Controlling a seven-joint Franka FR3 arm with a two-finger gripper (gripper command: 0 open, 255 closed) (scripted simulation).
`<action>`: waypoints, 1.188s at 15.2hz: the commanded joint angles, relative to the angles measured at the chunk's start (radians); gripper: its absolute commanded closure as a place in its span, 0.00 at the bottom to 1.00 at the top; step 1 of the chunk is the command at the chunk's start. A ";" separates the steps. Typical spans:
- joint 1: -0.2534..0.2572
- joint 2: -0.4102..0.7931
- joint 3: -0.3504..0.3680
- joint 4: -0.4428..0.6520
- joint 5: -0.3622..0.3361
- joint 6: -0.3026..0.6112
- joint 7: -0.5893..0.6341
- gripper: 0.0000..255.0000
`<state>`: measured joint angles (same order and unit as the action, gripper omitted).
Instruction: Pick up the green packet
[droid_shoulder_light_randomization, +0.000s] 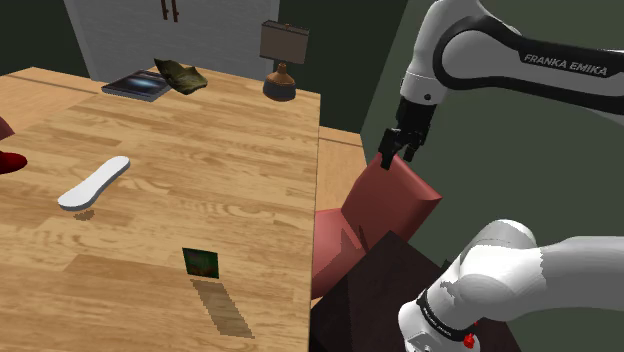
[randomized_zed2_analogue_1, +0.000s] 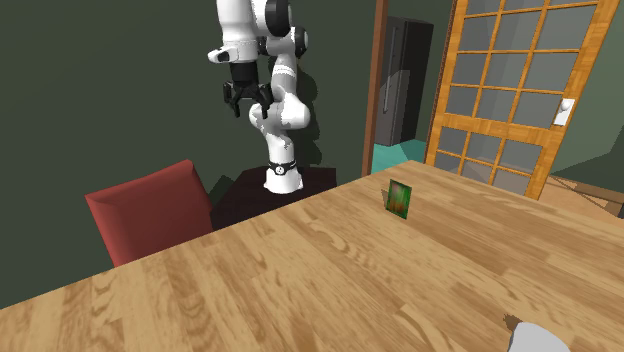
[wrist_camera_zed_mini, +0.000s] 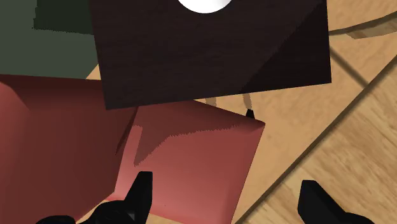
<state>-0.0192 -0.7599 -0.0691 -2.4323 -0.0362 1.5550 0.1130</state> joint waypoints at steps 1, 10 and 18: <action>0.000 0.000 0.000 0.000 0.000 0.000 0.000 0.00; 0.133 0.207 0.090 0.054 0.081 0.184 -0.052 0.00; 0.233 0.396 0.177 0.145 0.126 0.314 -0.101 0.00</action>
<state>0.2013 -0.3915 0.0957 -2.3038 0.0848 1.8527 0.0169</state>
